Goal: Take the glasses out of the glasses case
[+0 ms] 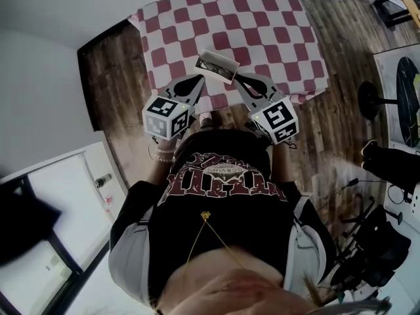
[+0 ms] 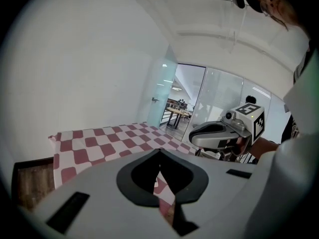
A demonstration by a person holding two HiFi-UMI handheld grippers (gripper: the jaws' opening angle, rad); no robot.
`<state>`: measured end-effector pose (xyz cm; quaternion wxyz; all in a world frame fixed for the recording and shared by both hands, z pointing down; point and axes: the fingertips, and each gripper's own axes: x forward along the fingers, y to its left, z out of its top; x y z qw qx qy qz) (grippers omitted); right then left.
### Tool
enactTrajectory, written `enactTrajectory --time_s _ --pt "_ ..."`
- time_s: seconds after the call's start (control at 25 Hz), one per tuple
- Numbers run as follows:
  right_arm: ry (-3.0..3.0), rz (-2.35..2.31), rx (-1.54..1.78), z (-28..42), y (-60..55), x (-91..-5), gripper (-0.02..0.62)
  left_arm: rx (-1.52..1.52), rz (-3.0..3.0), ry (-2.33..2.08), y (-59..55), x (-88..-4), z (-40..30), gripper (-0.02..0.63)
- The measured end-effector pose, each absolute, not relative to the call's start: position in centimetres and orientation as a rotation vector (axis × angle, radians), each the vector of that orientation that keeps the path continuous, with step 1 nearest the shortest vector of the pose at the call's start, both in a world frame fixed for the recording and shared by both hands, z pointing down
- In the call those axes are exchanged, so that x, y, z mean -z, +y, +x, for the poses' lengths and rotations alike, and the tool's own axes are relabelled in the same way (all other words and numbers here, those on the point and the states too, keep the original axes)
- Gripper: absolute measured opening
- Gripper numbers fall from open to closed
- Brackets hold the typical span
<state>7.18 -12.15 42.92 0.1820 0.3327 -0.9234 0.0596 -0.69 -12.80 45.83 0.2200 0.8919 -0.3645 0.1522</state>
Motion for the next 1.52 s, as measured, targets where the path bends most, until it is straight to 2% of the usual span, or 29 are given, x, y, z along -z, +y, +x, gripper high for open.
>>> enactTrajectory --time_s 0.68,1.52 --pt "-2.442 1.039 -0.201 4.1 -15.9 -47.0 0.026 -0.496 2.529 -0.792 -16.2 -47.9 -3.2 -0.002" --pt "-2.297 0.828 -0.238 2.9 -17.6 -53.5 0.026 -0.515 2.515 -0.721 -18.2 -48.8 -2.2 -0.002"
